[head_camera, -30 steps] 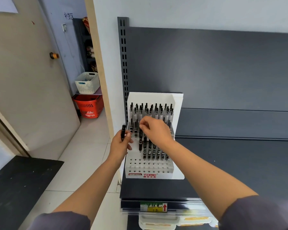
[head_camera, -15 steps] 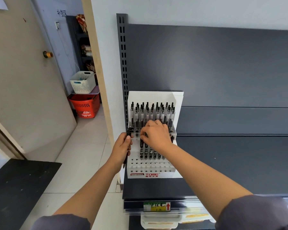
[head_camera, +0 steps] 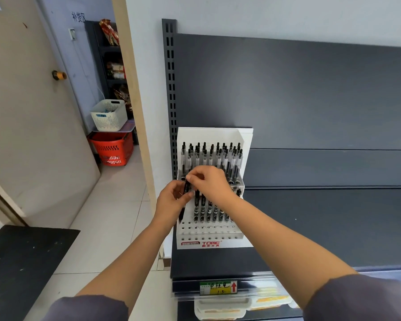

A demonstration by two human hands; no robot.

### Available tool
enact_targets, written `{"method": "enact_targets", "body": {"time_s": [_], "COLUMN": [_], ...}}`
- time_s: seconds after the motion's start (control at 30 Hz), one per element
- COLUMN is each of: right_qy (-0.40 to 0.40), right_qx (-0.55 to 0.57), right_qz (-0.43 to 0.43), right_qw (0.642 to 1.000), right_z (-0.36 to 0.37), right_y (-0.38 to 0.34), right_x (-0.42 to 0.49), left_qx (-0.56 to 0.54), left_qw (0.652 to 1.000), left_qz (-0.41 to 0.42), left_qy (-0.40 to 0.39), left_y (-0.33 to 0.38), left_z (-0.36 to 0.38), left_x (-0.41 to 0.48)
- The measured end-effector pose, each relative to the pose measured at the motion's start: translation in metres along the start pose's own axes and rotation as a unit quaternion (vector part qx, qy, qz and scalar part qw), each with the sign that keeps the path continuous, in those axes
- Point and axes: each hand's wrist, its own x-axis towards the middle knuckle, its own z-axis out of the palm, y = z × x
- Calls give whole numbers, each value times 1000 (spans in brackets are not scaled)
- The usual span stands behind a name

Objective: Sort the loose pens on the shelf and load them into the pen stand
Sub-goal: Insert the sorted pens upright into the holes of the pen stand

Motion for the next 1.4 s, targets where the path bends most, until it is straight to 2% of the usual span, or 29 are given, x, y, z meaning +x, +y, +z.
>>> {"method": "enact_targets", "body": {"time_s": [0.17,0.37,0.47,0.7,0.93,1.07,1.23,1.4], "right_qy": [11,-18,-36,-26,32,24,50,89], "right_qx": [-67,-129,-167,-249,-244,-237,-215,-241], "right_qz": [-29,-32,-27,-11,-19,-24,-53,-72], "right_qw": [997,991,985,968,969,971,974,964], "right_z": [-9,-2,4,15,28,26,4,-55], "right_y": [-5,0,5,15,25,27,33,68], "right_x": [3,-3,-5,2,-6,-7,-15,-48], "left_qx": [-17,5,26,104,127,135,203,321], "left_qw": [1000,1000,999,994,991,990,974,924], "left_qz": [24,28,28,33,28,29,99,204], "left_qy": [12,3,-6,-18,-23,-27,-16,-21], "left_y": [2,-3,-6,-12,-17,-16,3,38], "left_z": [-9,-14,-15,-18,-20,-15,1,57], "left_x": [0,0,-1,0,0,1,1,-8]}}
